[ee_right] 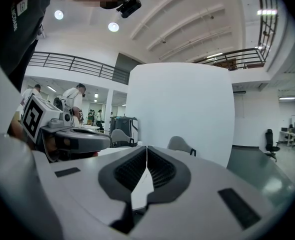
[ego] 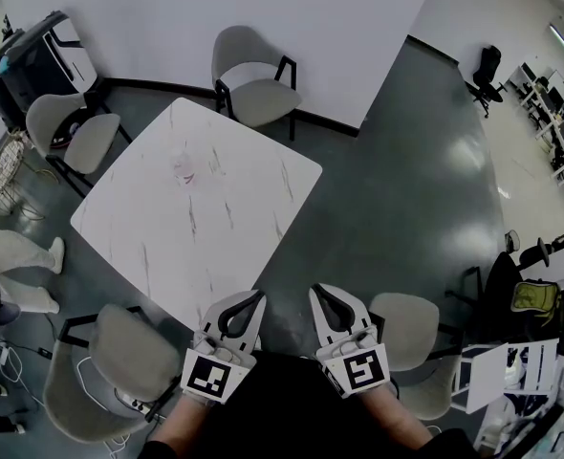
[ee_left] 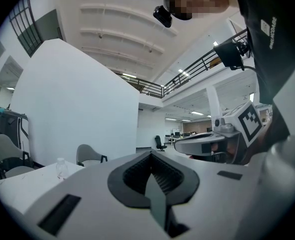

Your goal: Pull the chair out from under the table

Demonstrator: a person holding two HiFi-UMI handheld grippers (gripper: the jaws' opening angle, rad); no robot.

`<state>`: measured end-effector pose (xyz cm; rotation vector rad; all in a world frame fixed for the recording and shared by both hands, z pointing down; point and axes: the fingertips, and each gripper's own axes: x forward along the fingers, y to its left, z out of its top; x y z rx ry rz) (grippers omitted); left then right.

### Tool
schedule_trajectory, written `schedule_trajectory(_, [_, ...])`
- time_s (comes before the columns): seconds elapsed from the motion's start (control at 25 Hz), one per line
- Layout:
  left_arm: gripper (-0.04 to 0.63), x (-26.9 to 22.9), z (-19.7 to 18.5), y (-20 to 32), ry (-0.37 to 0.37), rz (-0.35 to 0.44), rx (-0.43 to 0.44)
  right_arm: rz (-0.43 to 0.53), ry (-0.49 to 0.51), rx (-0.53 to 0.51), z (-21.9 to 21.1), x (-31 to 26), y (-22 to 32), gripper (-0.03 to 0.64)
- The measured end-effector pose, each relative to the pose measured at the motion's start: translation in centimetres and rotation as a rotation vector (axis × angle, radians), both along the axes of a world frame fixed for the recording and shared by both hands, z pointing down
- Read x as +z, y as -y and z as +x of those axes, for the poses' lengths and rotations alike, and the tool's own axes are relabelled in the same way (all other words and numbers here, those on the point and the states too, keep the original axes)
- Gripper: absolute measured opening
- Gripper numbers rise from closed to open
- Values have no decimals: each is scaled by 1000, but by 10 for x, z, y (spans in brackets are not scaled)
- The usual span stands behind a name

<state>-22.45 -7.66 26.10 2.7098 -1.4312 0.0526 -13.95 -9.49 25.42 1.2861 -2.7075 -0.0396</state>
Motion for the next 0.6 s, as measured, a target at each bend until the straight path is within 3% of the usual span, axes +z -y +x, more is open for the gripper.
schedule_trajectory(0.6, [5,7,-9,11,7,-29,-7,-1,-29,7,-6,6,11,15])
